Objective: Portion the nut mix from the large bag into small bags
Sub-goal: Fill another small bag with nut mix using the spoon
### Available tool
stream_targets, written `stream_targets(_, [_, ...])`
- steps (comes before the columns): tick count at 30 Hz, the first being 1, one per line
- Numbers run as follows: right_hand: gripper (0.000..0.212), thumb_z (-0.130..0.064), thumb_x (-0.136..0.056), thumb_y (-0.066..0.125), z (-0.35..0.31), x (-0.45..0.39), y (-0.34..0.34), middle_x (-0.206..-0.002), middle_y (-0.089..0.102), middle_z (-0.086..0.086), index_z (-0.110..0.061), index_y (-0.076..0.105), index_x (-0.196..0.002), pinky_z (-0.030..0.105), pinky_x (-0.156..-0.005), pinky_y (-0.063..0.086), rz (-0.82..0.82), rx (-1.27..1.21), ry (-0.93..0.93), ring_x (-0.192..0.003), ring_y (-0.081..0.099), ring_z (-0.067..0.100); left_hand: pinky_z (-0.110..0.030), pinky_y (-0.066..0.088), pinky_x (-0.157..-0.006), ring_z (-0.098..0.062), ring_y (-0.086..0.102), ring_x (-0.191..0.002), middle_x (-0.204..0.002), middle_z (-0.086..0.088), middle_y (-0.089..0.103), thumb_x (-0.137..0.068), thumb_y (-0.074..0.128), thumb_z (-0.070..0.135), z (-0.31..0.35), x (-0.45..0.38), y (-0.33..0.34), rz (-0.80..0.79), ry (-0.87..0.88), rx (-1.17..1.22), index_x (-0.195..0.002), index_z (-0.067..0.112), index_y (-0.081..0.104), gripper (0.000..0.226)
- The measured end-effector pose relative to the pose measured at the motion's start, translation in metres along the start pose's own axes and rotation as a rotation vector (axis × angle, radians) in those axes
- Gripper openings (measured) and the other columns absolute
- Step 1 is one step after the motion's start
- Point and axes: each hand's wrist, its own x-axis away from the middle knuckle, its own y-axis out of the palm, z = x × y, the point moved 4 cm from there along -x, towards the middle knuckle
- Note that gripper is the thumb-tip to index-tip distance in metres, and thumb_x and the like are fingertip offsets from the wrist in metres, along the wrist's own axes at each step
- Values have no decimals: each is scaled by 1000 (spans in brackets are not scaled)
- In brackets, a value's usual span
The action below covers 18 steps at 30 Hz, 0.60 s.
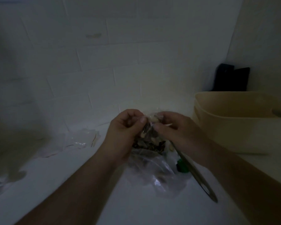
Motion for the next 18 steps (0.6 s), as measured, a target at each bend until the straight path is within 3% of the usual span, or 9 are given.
stream_targets(2, [16,-38,-94,73,-6,-1,12,-101,79,-9,-34,78,-109,39,-88,61,-8,-147,12,-95,75,11,-40,62,-74,-32,71,-84,-93,-19,73,-85,69,10,0,4,3,-12,-41,97,-99,4,65,16])
stream_targets(4, [11,-29,-95,73,-2,-1,13,-95,80,-7,-30,80,-103,36,-83,62,67,-201,29,-90,76,12,-40,63,-75,-33,73,-89,-102,-17,76,-87,72,13,-3,3,3,-7,-85,102,-110,7,64,26])
stream_targets(7, [13,-23,-96,72,10,2,15,-94,80,0,-24,80,-106,36,-74,64,149,-331,49,-90,77,20,-45,61,-92,-34,74,-108,-116,-13,77,-85,84,19,-10,2,3,-67,-87,-117,-126,11,65,45])
stream_targets(9, [14,-20,-96,72,13,3,17,-96,80,3,-22,81,-107,44,-81,64,164,-389,55,-92,77,24,-48,59,-97,-40,72,-111,-114,-18,77,-86,83,16,-14,3,7,-109,-112,-162,-123,4,69,41])
stream_targets(12, [11,-16,-94,73,12,3,17,-89,80,3,-21,83,-97,37,-77,64,181,-409,53,-86,78,22,-58,56,-98,-52,69,-108,-110,-27,75,-88,79,17,-16,7,10,-114,-165,-108,-112,1,75,29])
stream_targets(15, [11,-15,-93,73,12,3,14,-82,80,4,-18,82,-87,28,-68,59,152,-363,62,-79,77,18,-53,51,-90,-42,64,-92,-95,-27,70,-85,74,19,-14,8,10,-99,-211,-35,-95,4,73,18])
stream_targets(18, [14,-5,-93,69,17,3,16,-94,79,16,-9,82,-98,34,-70,58,27,-567,157,-87,78,29,-56,50,-93,-44,63,-99,-107,-37,68,-85,73,15,-15,9,9,-119,-253,42,-109,-9,68,34])
